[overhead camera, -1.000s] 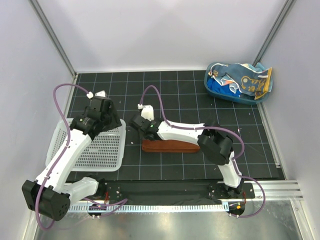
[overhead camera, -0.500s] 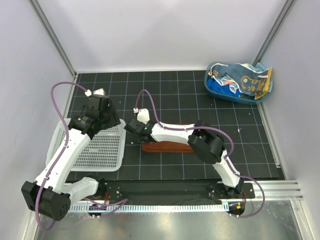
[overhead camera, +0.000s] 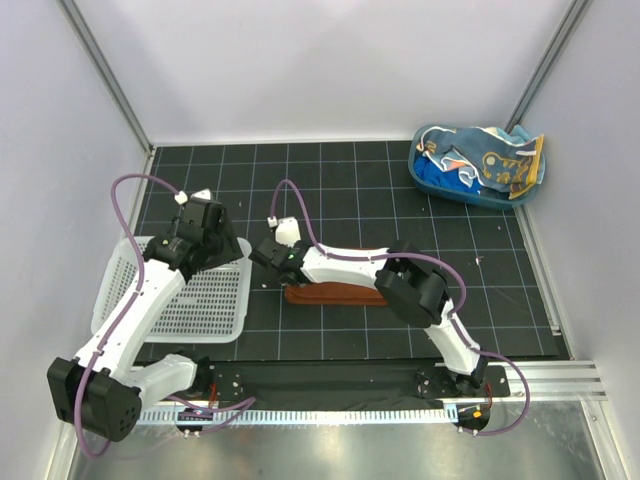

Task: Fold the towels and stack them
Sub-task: Neatly place the folded towel into the bin

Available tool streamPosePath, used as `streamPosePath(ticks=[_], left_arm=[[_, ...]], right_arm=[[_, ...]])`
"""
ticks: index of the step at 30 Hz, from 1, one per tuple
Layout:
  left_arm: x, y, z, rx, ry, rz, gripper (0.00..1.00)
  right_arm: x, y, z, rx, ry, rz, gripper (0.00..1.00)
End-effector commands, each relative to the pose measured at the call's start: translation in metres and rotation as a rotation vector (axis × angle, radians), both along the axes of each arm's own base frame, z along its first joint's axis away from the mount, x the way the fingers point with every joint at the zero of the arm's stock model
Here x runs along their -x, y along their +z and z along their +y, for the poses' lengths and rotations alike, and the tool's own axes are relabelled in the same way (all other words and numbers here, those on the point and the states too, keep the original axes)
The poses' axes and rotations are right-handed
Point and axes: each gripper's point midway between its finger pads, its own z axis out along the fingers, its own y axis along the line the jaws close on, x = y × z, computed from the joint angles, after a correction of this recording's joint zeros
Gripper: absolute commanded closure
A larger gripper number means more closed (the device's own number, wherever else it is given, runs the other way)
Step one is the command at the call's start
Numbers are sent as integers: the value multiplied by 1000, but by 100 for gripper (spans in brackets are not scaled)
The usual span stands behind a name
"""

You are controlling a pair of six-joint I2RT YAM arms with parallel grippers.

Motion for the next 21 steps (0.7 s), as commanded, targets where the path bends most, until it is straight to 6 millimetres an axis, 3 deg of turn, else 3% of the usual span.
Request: streamPosePath(ticks=[1, 7, 12, 14, 15, 16, 19, 20, 21], left_arm=[[-5, 2, -5, 44, 14, -32, 46], [-4, -4, -2, 29, 17, -18, 46], [2, -11, -1, 25, 18, -4, 45], [3, -13, -4, 42, 6, 0, 45], [4, -16, -5, 45, 5, 7, 45], [4, -17, -6, 49, 6, 10, 45], [4, -21, -11, 75, 0, 17, 45], [4, -22, -11, 76, 0, 19, 45], [3, -23, -13, 83, 0, 22, 46]], right_arm=[[15, -35, -11, 81, 25, 76, 88], [12, -21, -5, 14, 43, 59, 95], [5, 10, 7, -200, 52, 52, 97], [7, 13, 0, -232, 47, 56, 97], [2, 32, 4, -296, 52, 29, 97], [4, 31, -1, -299, 48, 31, 97], [-2, 57, -1, -391, 47, 2, 98], [0, 56, -6, -397, 43, 6, 98], [-3, 70, -5, -441, 41, -15, 98]])
